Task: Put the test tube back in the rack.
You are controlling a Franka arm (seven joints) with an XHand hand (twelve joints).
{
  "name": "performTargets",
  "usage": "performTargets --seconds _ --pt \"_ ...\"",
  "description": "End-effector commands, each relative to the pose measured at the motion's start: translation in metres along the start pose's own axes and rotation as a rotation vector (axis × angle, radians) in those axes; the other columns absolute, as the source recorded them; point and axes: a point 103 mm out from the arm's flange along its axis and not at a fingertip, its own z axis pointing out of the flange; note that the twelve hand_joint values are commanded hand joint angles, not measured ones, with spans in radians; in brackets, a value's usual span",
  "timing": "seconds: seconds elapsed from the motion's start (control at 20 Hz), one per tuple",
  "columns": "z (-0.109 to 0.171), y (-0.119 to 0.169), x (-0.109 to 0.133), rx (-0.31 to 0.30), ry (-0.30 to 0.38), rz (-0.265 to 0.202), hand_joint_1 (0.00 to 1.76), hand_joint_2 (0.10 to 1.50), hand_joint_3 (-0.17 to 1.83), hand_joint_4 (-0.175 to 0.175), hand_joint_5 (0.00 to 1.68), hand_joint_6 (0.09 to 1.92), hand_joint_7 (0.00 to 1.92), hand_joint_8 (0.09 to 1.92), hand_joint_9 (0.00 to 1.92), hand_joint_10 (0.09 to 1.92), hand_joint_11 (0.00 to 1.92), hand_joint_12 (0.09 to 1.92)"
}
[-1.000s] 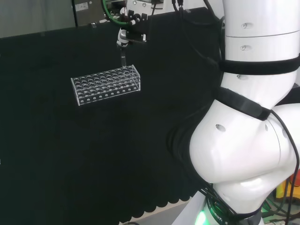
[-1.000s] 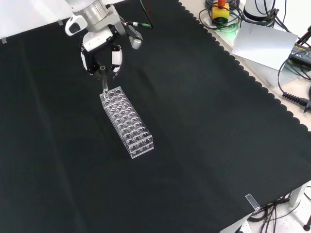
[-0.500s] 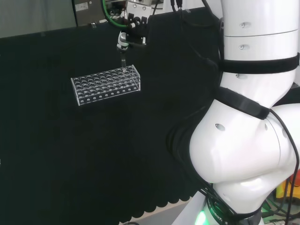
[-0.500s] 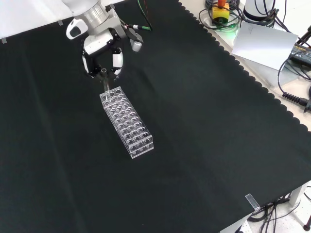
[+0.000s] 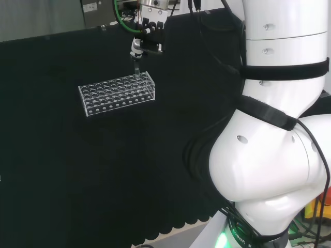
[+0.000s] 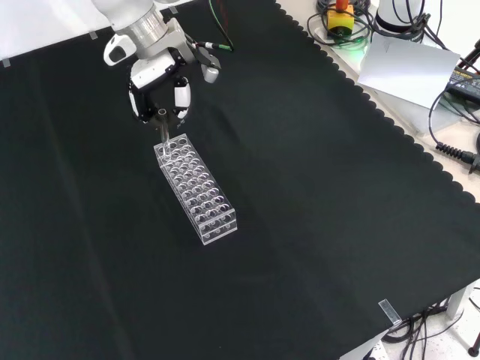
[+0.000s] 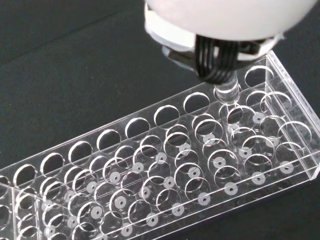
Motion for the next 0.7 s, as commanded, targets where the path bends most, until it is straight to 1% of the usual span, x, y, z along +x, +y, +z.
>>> performTargets --seconds 0.05,0.25,0.35,0.4,0.45,0.7 --pt "0.002 0.003 -0.001 0.013 -0.002 0.011 1.43 0.58 0.71 -0.175 1.31 0.57 1.42 0.58 1.3 0.57 0.85 1.23" --pt "0.003 0.006 -0.002 0.029 -0.016 0.024 1.43 0.58 0.71 -0.175 1.31 0.57 1.42 0.58 1.3 0.57 0.85 1.23" --pt "0.004 0.015 -0.001 0.04 -0.03 0.029 1.43 0.58 0.71 -0.175 1.31 0.57 1.42 0.58 1.3 0.57 0.85 1.23" --pt "0.004 0.014 -0.003 0.023 -0.025 0.022 1.43 0.58 0.71 -0.175 1.31 0.57 1.42 0.58 1.3 0.57 0.85 1.23" --pt "0.004 0.015 -0.004 0.02 -0.023 0.019 1.43 0.58 0.71 -0.175 1.31 0.57 1.42 0.58 1.3 0.57 0.85 1.23" --pt "0.007 0.019 -0.006 0.03 -0.024 0.013 1.43 0.58 0.71 -0.175 1.31 0.57 1.42 0.58 1.3 0.57 0.85 1.23"
